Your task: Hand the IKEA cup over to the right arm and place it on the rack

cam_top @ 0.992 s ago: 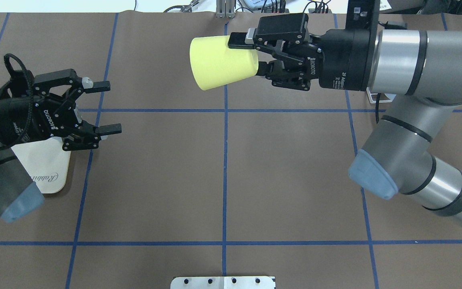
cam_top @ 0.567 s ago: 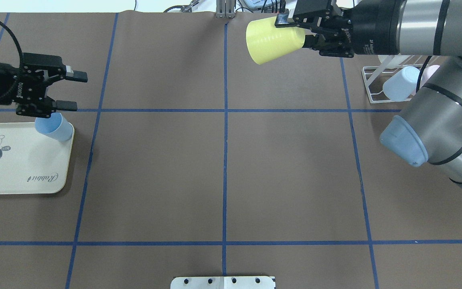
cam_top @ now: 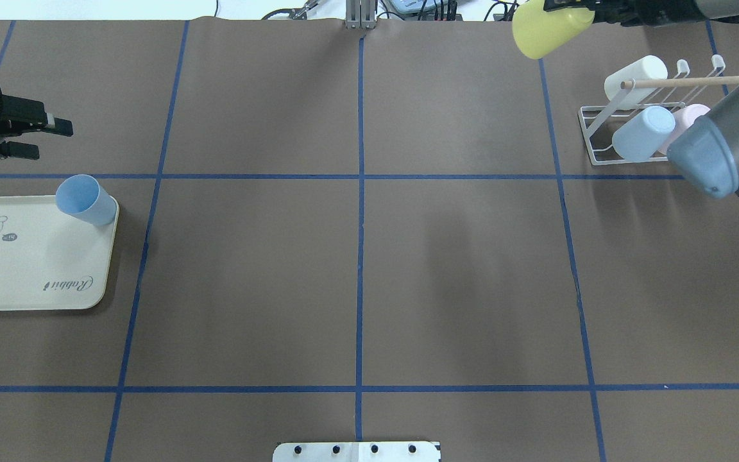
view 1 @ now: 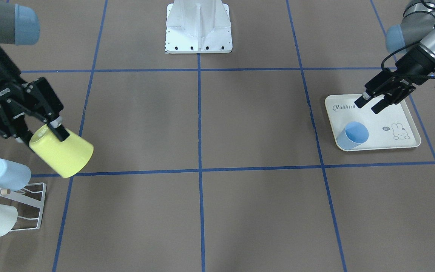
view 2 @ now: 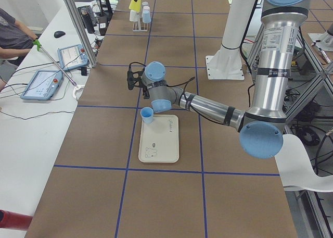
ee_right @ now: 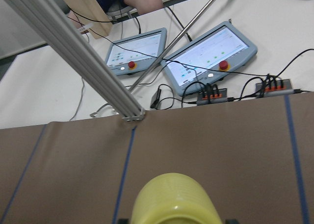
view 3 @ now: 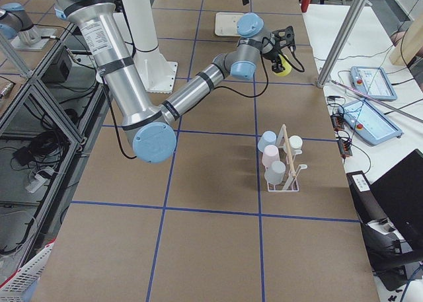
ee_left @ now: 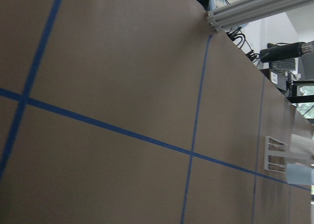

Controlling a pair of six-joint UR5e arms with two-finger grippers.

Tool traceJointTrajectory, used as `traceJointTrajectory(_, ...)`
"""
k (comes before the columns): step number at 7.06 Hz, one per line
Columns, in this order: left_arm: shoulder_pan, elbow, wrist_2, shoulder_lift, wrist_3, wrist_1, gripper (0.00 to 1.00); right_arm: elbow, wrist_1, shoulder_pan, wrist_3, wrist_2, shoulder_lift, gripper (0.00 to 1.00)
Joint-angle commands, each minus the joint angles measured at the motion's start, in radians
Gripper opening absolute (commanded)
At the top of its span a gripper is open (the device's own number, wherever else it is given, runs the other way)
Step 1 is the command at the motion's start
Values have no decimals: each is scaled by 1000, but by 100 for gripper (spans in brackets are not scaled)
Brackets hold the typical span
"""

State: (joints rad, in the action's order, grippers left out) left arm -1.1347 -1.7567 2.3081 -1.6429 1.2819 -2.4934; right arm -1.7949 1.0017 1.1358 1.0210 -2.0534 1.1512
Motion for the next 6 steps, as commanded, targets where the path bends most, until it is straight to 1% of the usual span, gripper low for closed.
traceJointTrajectory(1,-11,-3,-97,5,-169,172,100,130,80,97,-320,-51,-2,27)
traceJointTrajectory(2,-13,-4,-126,6,-238,232,100,199,86,140,-432,-72,-8,27)
traceJointTrajectory(3,-13,-7,-154,8,-262,263,100,297,92,195,-585,-123,-16,26)
traceJointTrajectory(4,-11,-12,-154,12,-262,268,100,360,97,225,-667,-137,-28,26)
traceJointTrajectory(5,-11,-13,-154,14,-262,268,100,397,127,235,-689,-139,-42,26)
traceJointTrajectory(6,-10,-14,-154,14,-262,268,100,425,129,239,-740,-140,-36,26)
